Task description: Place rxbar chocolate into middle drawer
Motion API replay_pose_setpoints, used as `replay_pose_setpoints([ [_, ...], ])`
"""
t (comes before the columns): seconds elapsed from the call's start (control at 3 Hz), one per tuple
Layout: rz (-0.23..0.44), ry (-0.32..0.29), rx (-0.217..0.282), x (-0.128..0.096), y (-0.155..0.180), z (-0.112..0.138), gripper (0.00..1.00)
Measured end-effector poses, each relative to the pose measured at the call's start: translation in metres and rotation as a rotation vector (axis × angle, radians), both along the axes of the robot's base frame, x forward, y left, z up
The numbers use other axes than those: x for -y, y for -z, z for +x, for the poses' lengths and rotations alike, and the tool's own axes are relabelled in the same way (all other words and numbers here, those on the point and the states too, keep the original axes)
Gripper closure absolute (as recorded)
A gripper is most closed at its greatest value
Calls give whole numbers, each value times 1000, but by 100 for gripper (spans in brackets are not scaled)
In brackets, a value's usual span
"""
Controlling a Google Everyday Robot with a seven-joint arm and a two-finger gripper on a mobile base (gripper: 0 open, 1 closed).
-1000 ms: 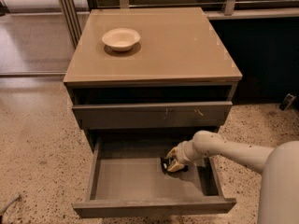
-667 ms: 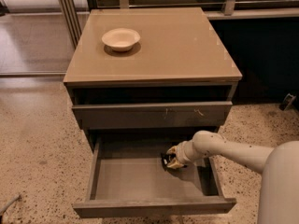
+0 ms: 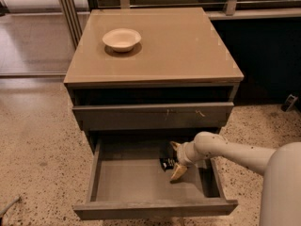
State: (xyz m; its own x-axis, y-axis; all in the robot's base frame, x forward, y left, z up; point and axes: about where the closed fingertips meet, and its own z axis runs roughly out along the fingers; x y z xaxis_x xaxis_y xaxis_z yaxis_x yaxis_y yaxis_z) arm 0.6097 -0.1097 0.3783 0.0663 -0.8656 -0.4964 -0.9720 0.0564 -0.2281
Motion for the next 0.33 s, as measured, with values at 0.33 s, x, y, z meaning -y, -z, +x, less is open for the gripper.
replay_pose_setpoints([
  [0.33, 0, 0, 0, 0, 0, 0, 0],
])
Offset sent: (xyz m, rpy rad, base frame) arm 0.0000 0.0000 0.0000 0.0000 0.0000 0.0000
